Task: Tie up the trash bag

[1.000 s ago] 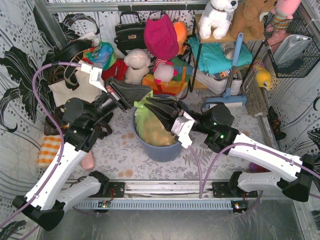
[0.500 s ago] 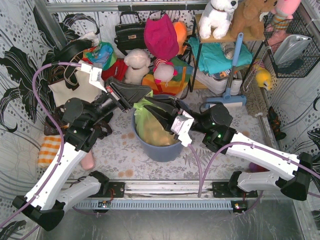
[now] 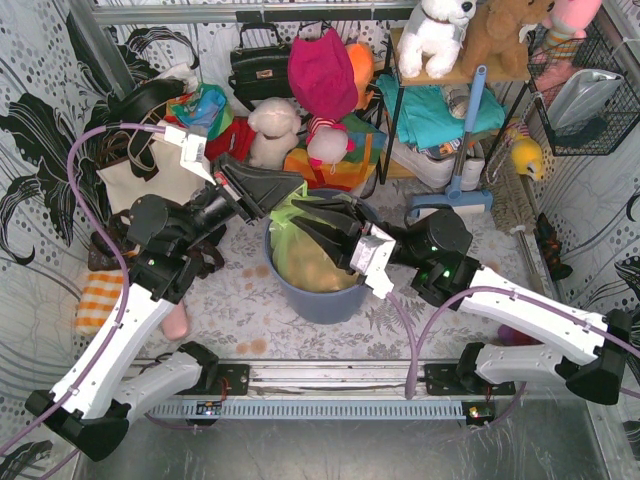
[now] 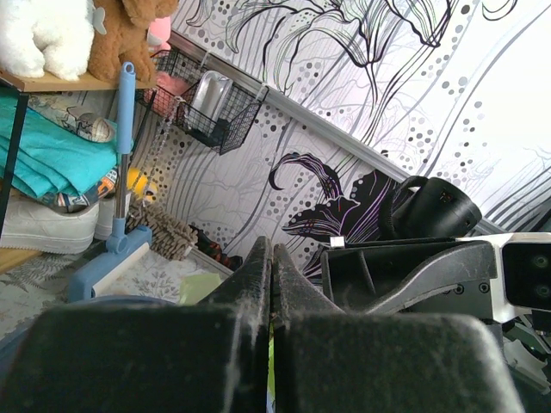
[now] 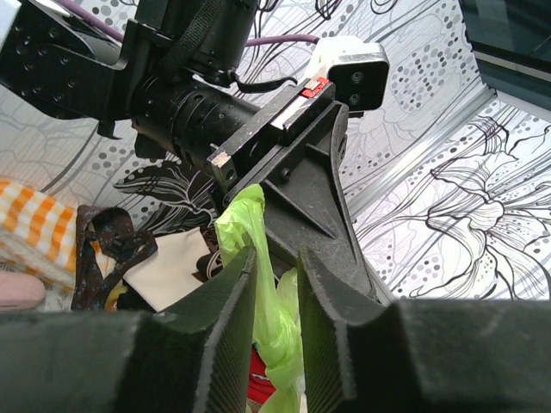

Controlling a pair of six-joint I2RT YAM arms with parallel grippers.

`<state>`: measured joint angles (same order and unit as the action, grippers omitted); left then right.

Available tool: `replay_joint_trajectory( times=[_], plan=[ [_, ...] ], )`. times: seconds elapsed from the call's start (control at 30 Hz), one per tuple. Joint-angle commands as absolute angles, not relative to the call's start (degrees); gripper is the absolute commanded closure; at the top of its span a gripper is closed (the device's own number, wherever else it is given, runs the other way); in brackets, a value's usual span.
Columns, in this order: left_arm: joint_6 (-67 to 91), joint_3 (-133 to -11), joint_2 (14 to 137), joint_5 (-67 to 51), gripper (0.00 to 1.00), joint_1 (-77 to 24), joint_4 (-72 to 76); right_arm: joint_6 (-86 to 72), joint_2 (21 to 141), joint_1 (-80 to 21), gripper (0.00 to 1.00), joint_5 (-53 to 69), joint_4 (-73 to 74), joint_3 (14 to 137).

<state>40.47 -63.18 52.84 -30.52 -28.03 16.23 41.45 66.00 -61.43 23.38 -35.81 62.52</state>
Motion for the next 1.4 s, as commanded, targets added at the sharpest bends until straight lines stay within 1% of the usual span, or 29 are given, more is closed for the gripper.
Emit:
replay_joint_trajectory(
  times=[0.0,0.13,0.3,0.37,0.43,0.6,0.63,0.67,0.73,0.77,0.83,0.87,0.97,1.13,1.23,1.37],
  plan=[
    [40.43,-63.81,52.91,-31.45,1.00,-28.15,18.24,43.20,63.36,-61.79,0.76,24.95,-32.39,64.94],
    [40.60,-63.86,53.14,-31.53,1.00,-28.21,18.64,44.16,63.64,-61.78,0.82,21.87,-32.60,65.10],
    [41.03,-63.75,53.17,-31.31,1.00,-28.15,19.31,44.73,65.48,-61.83,0.81,22.39,-32.51,65.64],
    [41.19,-63.81,53.22,-31.29,1.00,-28.21,19.42,45.54,66.29,-62.14,0.74,21.99,-32.95,65.59],
    [41.27,-63.76,53.15,-31.21,1.00,-28.21,19.34,47.01,66.95,-62.74,0.70,21.21,-33.54,65.40],
    [41.93,-63.47,53.17,-31.07,1.00,-28.21,19.71,53.19,68.98,-65.30,0.69,16.35,-35.46,64.99],
    [42.12,-63.27,53.13,-31.06,1.00,-28.20,19.90,54.29,69.38,-65.82,0.68,15.04,-36.85,64.58],
    [42.32,-63.10,53.10,-30.91,1.00,-28.21,20.13,55.39,69.81,-66.41,0.65,13.90,-38.61,64.00],
    [42.84,-62.58,52.90,-30.64,1.00,-28.16,20.57,57.71,70.63,-67.41,0.57,11.40,-43.26,62.63],
    [43.18,-62.11,52.78,-30.47,1.00,-28.21,20.87,58.75,71.12,-67.95,0.55,10.29,-46.22,61.83],
    [43.70,-61.53,52.68,-30.30,1.00,-28.21,21.17,60.44,72.11,-68.80,0.55,8.36,-51.11,60.58],
    [43.88,-61.35,52.65,-30.24,1.00,-28.21,21.24,61.05,72.53,-69.20,0.57,7.48,-53.22,60.30],
    [44.12,-61.27,52.52,-30.21,1.00,-28.21,21.19,62.53,73.41,-69.89,0.69,5.85,-57.71,59.79],
    [44.03,-61.68,52.60,-30.22,1.00,-28.17,20.85,63.61,73.34,-69.99,0.83,4.99,-57.11,59.95],
    [43.66,-62.10,52.85,-30.30,1.00,-28.21,20.54,63.46,72.64,-70.05,1.00,5.14,-55.25,59.94],
    [42.05,-62.89,53.36,-30.02,1.00,-28.21,19.78,60.41,69.81,-70.44,1.00,6.56,-49.56,59.18]
  ],
)
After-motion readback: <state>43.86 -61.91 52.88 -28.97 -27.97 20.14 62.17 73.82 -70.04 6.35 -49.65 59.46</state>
